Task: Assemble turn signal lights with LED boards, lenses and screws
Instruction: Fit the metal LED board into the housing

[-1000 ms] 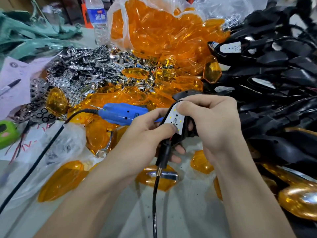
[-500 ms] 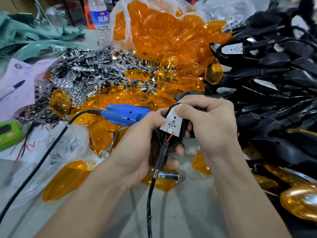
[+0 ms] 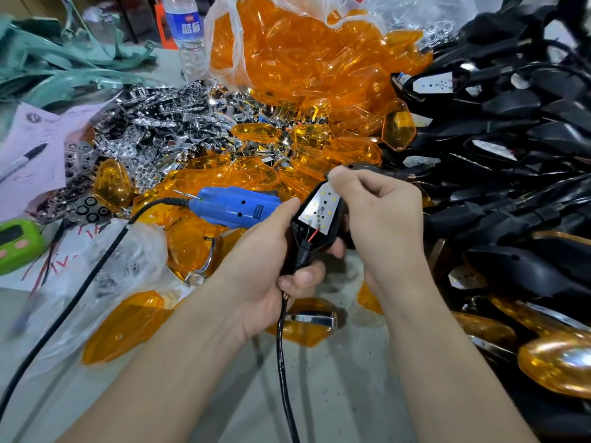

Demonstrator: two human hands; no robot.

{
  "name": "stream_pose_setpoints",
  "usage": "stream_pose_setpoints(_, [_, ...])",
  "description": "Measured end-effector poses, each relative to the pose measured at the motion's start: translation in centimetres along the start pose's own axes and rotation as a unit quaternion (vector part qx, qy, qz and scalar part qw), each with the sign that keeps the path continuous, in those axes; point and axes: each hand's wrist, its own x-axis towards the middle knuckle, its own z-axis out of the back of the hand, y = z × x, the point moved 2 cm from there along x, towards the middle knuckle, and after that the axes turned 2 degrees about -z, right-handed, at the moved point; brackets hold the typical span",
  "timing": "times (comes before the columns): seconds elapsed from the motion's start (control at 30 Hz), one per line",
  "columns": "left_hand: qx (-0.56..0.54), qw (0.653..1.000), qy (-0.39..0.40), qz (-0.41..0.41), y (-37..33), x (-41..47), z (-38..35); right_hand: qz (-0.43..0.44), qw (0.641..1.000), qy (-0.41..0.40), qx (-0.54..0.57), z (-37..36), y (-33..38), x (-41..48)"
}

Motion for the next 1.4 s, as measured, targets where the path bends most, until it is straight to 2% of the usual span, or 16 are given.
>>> stream_pose_setpoints(0.1, [-0.014,1.000,0.002,-0.006,-0.1,-0.3,0.2,-0.026,0.998,-0.041,0.043,0.5,0.1,0.0])
stream_pose_setpoints(0.17, [-0.016,1.000,0.000,-0.008,-0.2,-0.5,0.4,-0.049,0.991,-0.046,0.113,0.9,0.5,-0.3])
stream_pose_setpoints(0.3, [-0.007,1.000,-0.016,-0.014,-0.1,0.1,0.5,-0.123,0.971,0.026,0.202,1.8,1.8,0.1])
stream_pose_setpoints(0.4, [-0.010,0.999,-0.023,-0.021,0.0,0.7,0.8,-0.109,0.950,0.064,0.285,2.0,1.8,-0.5])
stream_pose_setpoints(0.53, [0.005,1.000,-0.009,-0.015,-0.1,1.0,1.0,-0.085,0.939,0.106,0.316,1.7,1.7,-0.7])
stream_pose_setpoints(0.63, [0.016,0.999,-0.019,-0.026,-0.1,1.1,0.7,-0.042,0.944,0.155,0.288,1.6,1.9,-0.5])
stream_pose_setpoints(0.7, [0.010,0.999,-0.016,-0.032,-0.1,0.7,0.5,-0.002,0.964,0.167,0.206,1.6,1.8,-0.8])
stream_pose_setpoints(0.77, [0.014,0.999,-0.003,-0.050,-0.1,0.1,0.3,0.042,0.982,0.145,0.115,1.3,1.8,-1.0])
stream_pose_setpoints(0.93, [0.044,0.995,-0.007,-0.089,-0.2,-0.8,-0.1,0.098,0.992,0.073,0.021,0.7,1.4,-1.1])
stream_pose_setpoints(1.17, [0.022,0.996,-0.052,-0.062,-0.2,-0.1,-0.2,0.083,0.993,0.066,0.052,1.0,1.1,-1.0])
stream_pose_setpoints(1.3, [0.064,0.991,-0.074,-0.088,0.0,-0.7,-0.2,0.074,0.993,0.087,0.031,1.1,1.1,-0.8])
stream_pose_setpoints(1.4, [0.090,0.985,-0.109,-0.096,-0.1,-0.7,-0.2,0.057,0.991,0.106,0.057,1.3,0.9,-0.5])
